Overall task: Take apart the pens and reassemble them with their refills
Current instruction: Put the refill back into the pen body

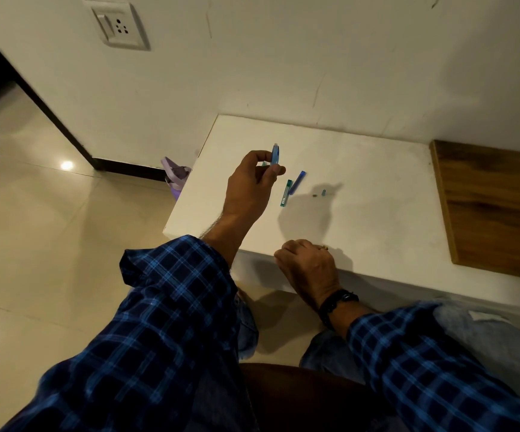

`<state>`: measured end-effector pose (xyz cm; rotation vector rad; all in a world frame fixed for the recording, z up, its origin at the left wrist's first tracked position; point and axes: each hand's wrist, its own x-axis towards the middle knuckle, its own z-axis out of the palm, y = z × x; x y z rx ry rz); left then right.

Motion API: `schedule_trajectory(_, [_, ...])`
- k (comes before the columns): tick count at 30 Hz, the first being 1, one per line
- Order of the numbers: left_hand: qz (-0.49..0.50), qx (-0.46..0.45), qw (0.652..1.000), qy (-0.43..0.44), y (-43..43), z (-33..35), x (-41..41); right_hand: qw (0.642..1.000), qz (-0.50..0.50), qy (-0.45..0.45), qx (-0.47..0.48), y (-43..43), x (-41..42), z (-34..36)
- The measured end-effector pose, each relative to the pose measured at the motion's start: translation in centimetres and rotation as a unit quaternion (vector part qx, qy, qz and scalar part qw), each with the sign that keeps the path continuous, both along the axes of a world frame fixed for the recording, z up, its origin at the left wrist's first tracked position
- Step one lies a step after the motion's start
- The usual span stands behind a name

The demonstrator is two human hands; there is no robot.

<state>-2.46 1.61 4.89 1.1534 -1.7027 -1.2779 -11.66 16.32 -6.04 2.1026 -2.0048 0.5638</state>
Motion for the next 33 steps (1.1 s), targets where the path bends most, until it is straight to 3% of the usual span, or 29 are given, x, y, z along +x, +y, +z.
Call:
schedule_trajectory(5, [-0.007,-0.009,1.0,-0.012,0.1,-0.1,0.0,0.994,-0.051,-0.093,-0.034,-0.6,-0.6,2.6])
schedule_trajectory(9, [-0.031,-0.017,0.998,-0.043,0.0,-0.1,-0.2,0.953,-0.161,-0.239,-0.09,-2.7,-2.1,7.2])
schedule_trajectory(12, [-0.045,-0.013,0.997,-0.054,0.1,-0.4,-0.3,0.927,-0.196,-0.288,-0.137,-4.0,-4.2,10.3])
schedule_trajectory(16, [-0.059,-0.017,0.996,-0.065,-0.1,-1.2,-0.8,0.923,-0.182,-0.299,-0.16,-5.0,-6.0,13.2])
schedule_trajectory(23, [-0.063,-0.005,0.997,-0.046,-0.7,-2.2,-1.7,0.957,-0.131,-0.238,-0.102,-6.7,-6.8,15.0])
schedule_trajectory(29, [-0.057,0.0,0.998,-0.006,-0.6,-2.1,-1.4,0.942,-0.137,-0.3,-0.057,-6.7,-7.0,16.0])
schedule_trajectory(33, [-0.059,-0.014,0.998,-0.014,-0.4,-2.0,-1.5,0.946,-0.128,-0.295,-0.032,-6.5,-7.1,16.0])
